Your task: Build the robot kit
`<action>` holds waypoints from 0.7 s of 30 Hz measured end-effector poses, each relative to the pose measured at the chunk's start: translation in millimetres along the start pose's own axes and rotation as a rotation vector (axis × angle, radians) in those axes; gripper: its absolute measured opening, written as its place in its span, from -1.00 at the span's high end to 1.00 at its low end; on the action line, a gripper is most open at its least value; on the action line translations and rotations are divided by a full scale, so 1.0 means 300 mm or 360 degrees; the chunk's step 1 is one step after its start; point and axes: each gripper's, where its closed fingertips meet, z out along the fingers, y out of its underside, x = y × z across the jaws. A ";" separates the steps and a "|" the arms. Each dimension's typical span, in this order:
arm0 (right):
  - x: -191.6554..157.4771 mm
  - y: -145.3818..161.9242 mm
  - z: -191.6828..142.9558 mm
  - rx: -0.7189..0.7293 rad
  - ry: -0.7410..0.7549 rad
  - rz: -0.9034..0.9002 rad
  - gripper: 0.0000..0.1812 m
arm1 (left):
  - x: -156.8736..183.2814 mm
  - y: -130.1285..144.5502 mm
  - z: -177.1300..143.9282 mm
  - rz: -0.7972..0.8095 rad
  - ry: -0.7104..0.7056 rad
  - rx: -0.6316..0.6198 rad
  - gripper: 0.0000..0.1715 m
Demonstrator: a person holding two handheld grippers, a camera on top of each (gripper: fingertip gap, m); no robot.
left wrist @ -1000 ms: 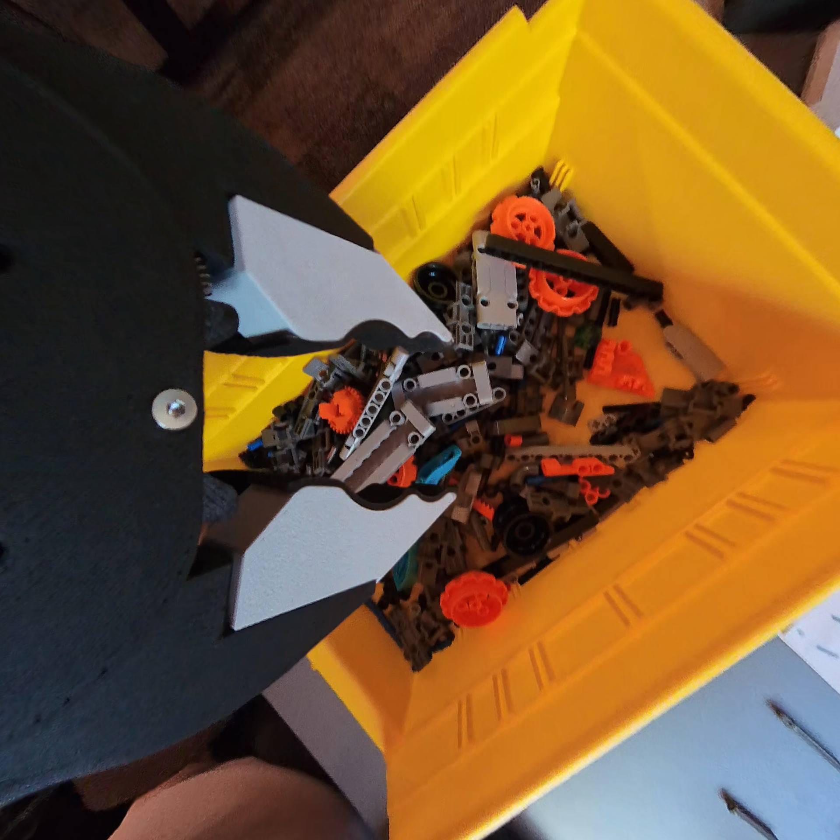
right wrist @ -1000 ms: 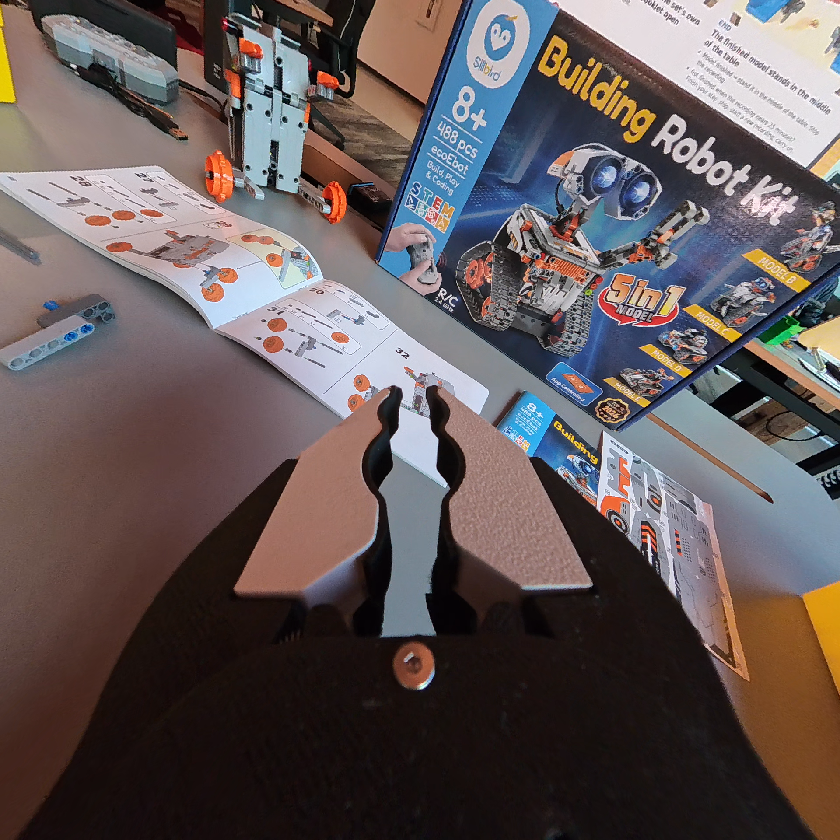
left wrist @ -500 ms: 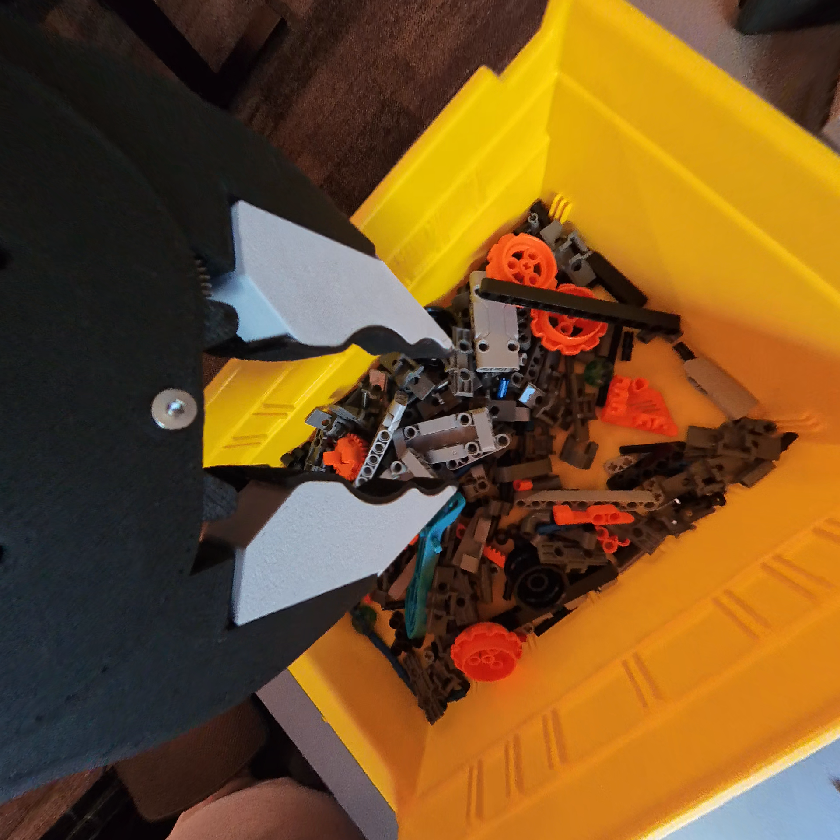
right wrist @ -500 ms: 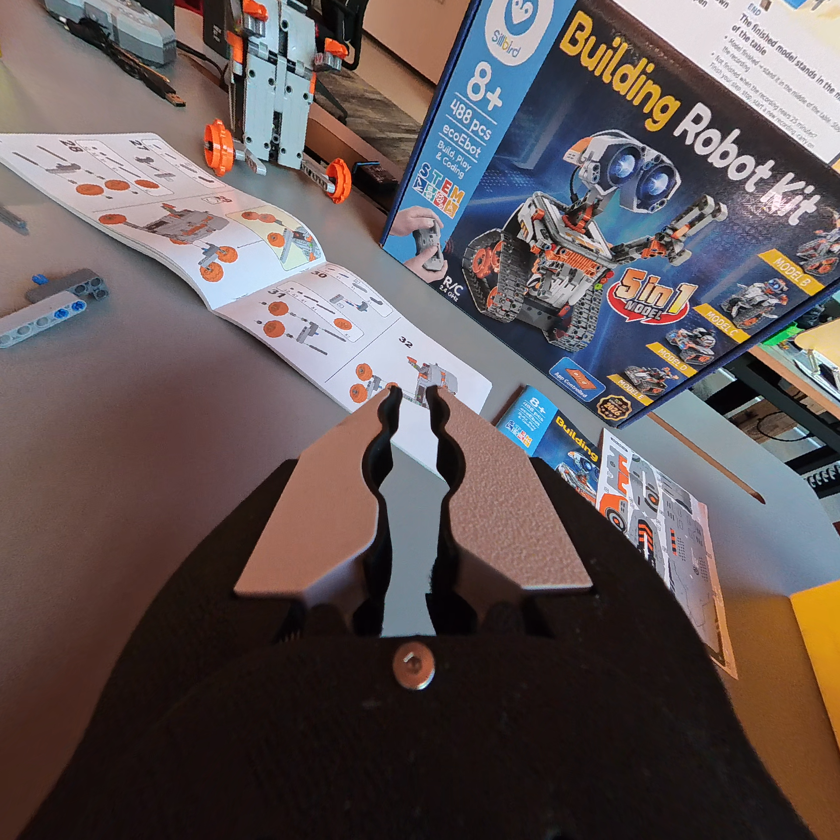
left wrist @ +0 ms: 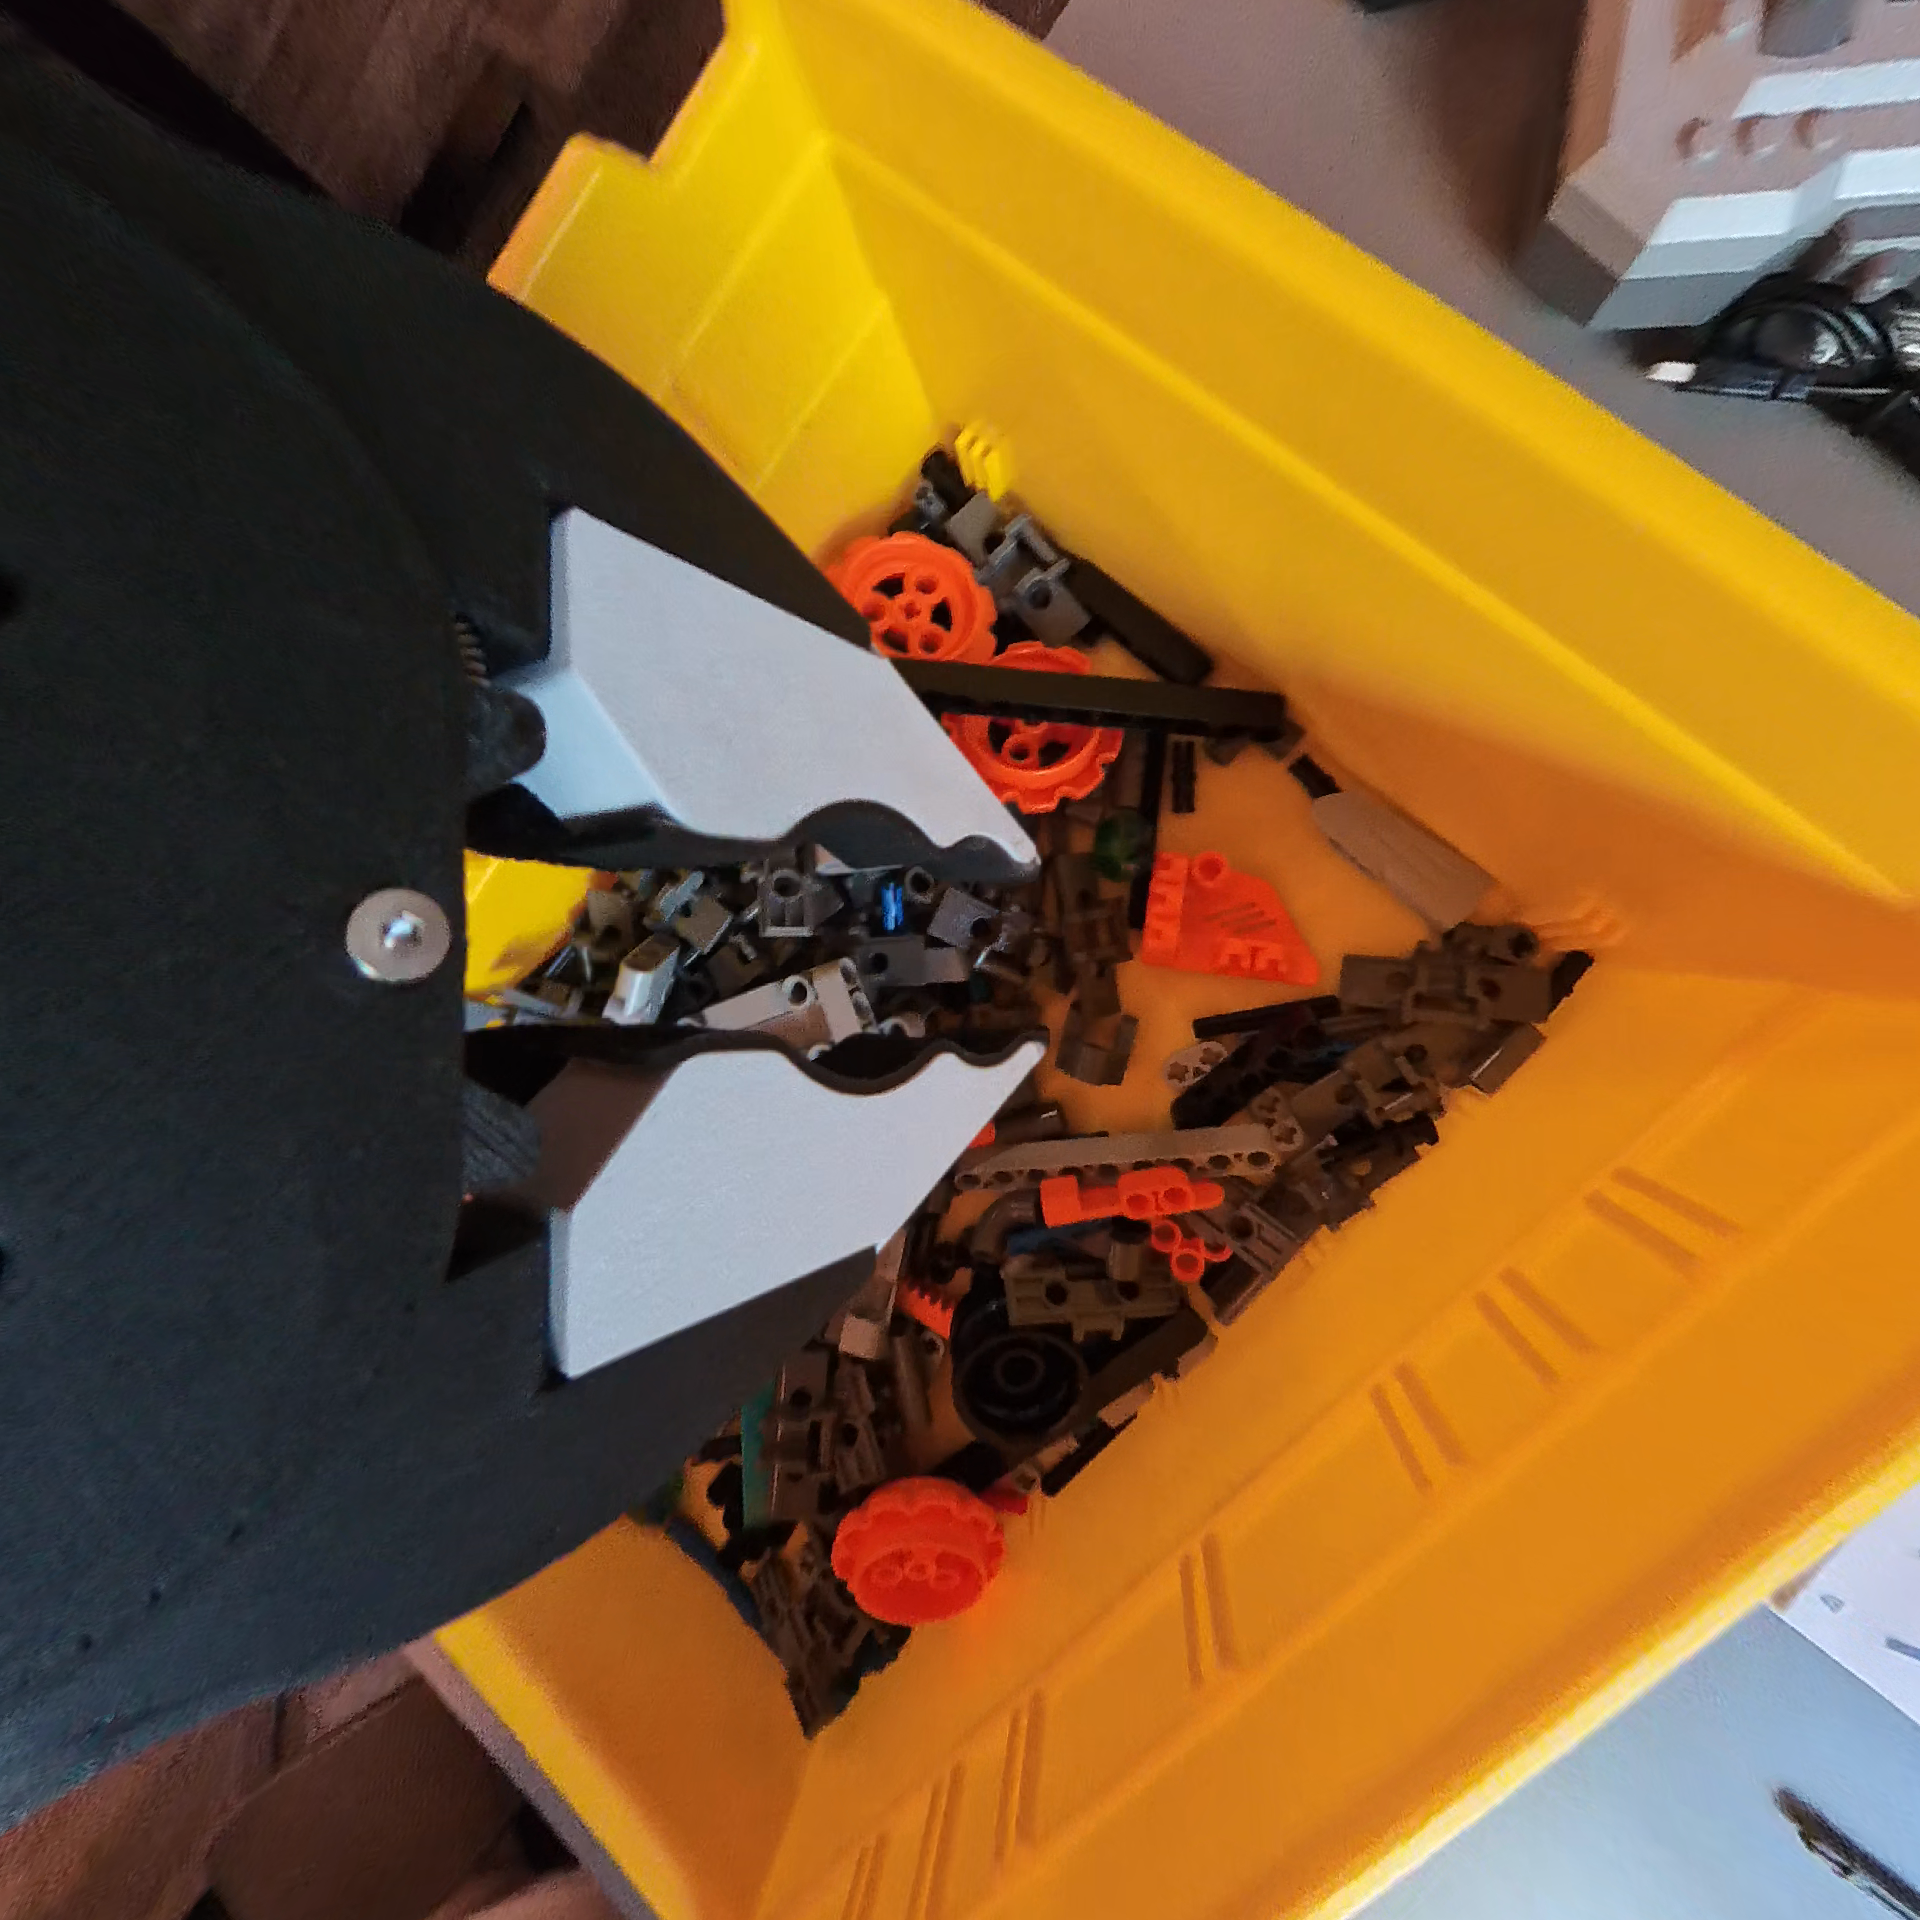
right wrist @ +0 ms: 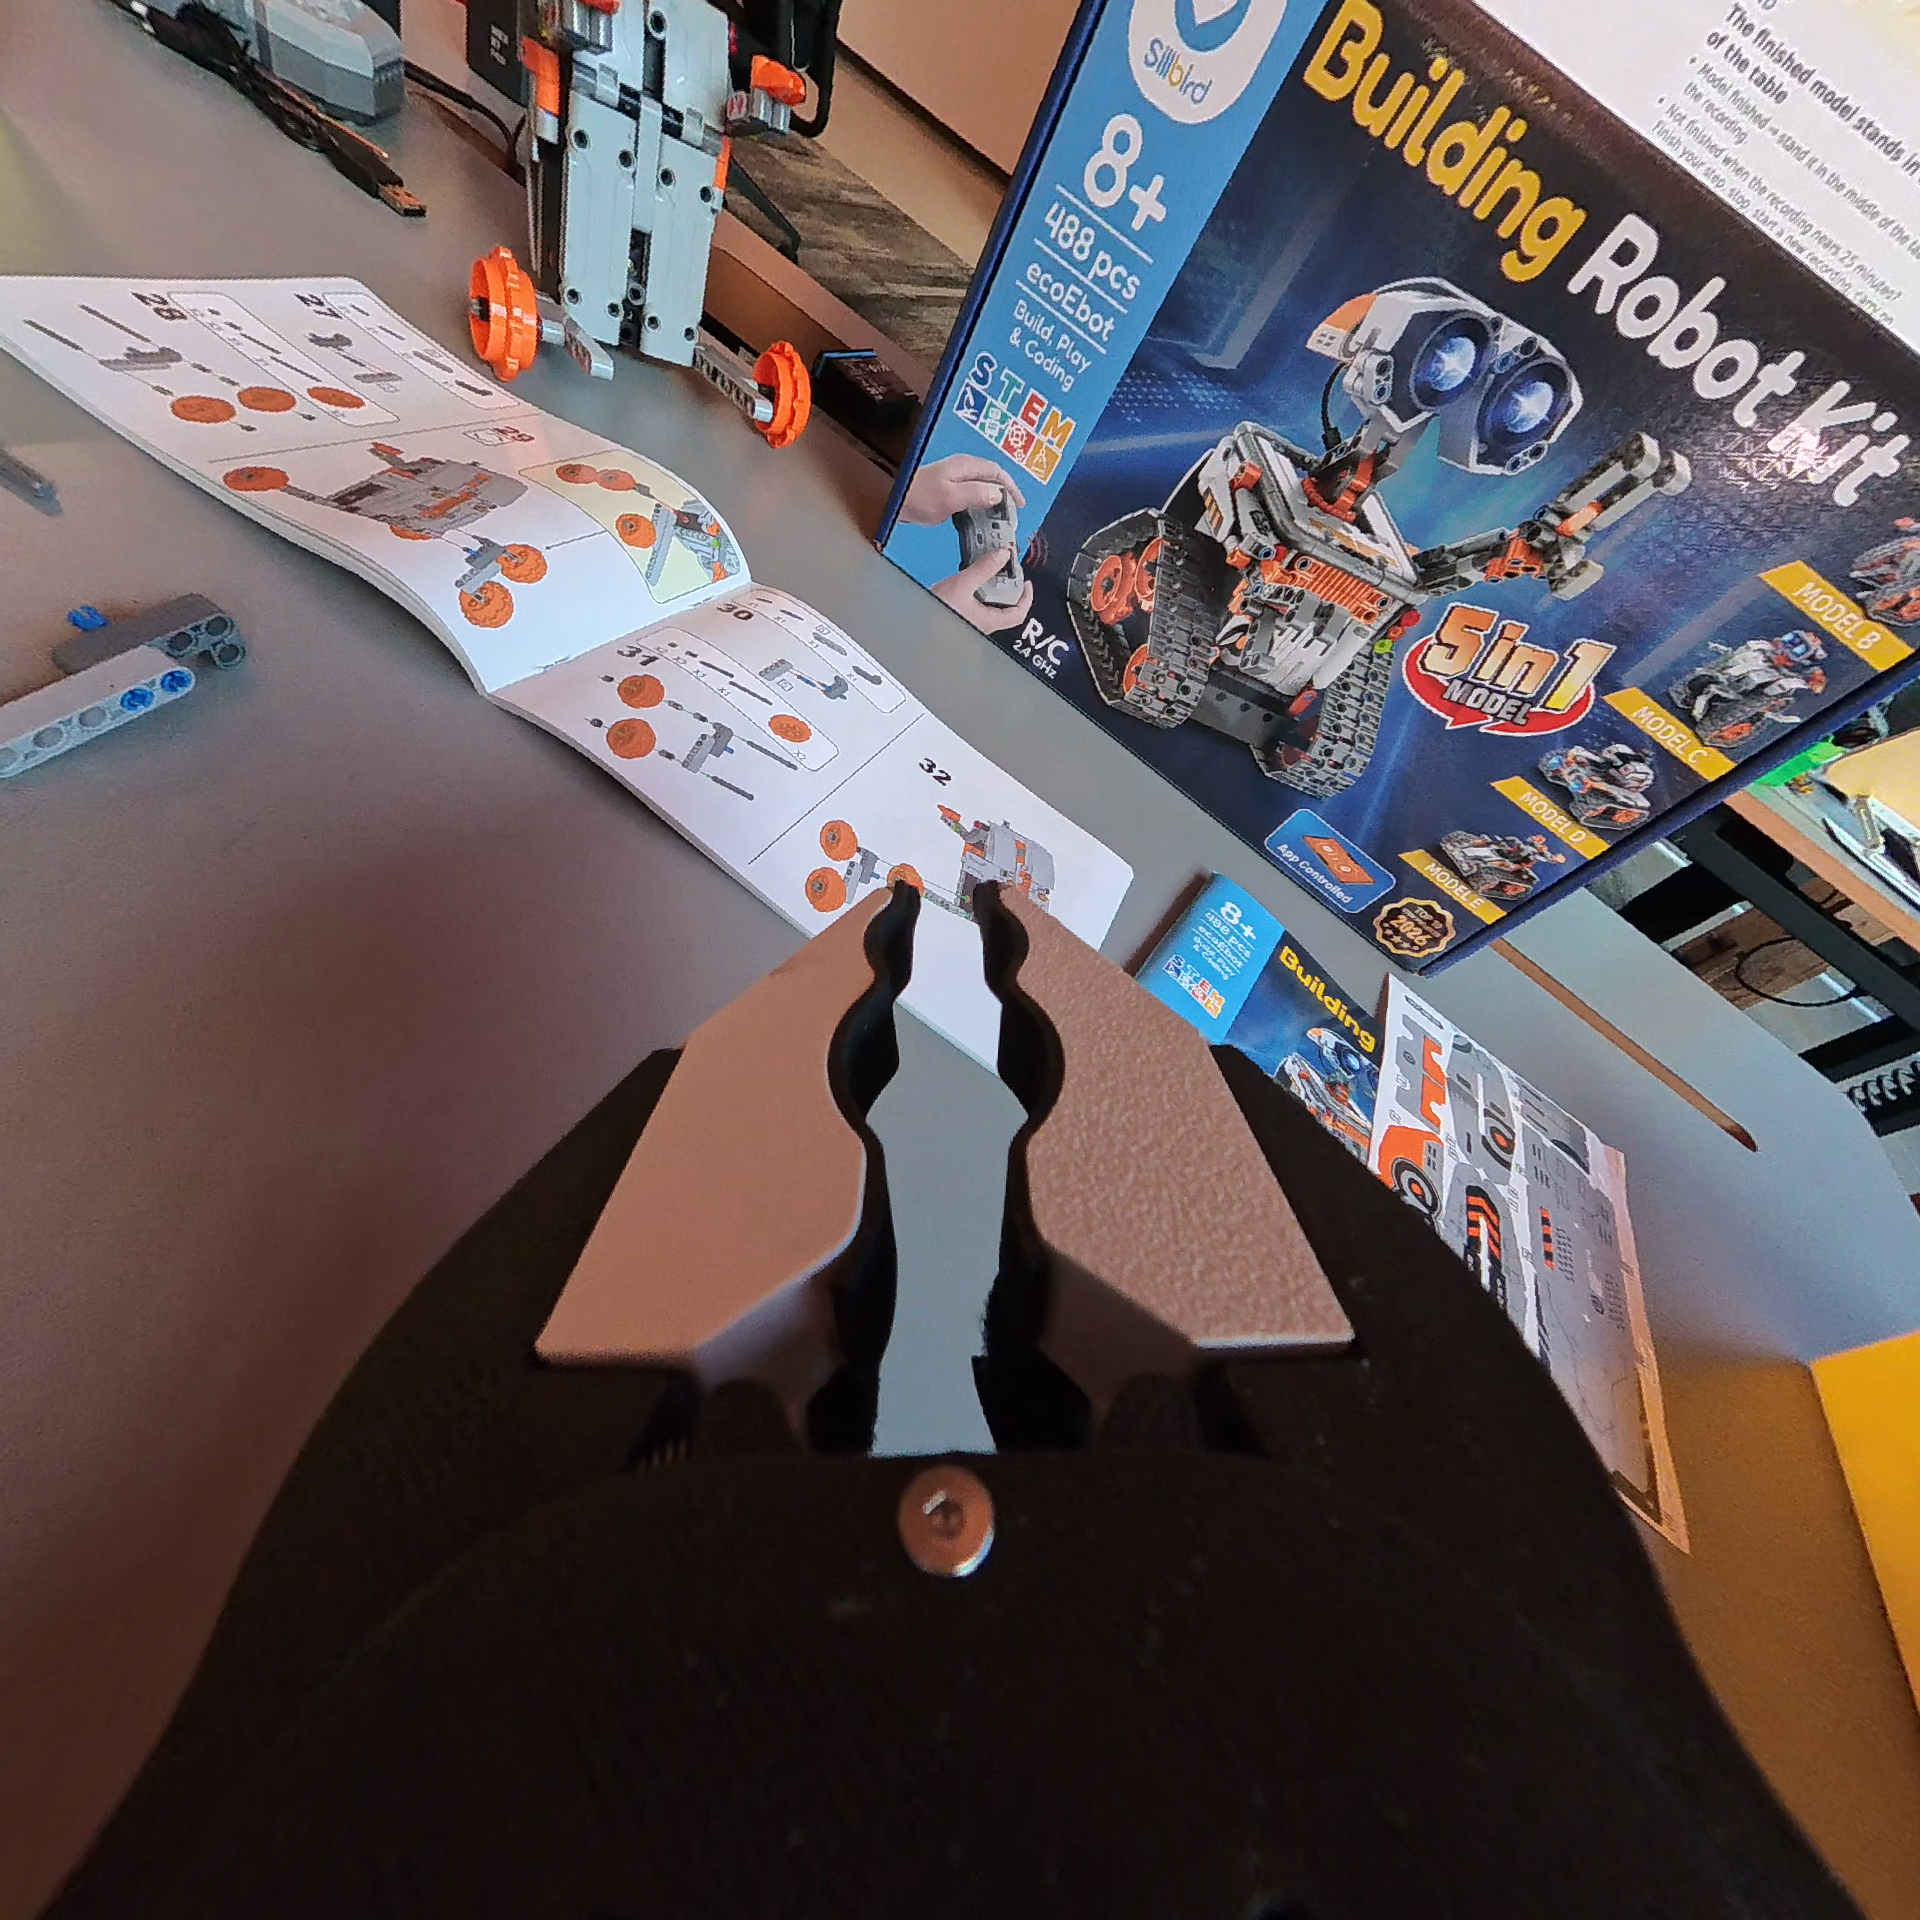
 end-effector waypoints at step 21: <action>-0.002 -0.001 -0.001 -0.0006 0.0001 -0.0023 0.88 | 0.091 0.122 0.079 0.0531 -0.0078 -0.0371 0.87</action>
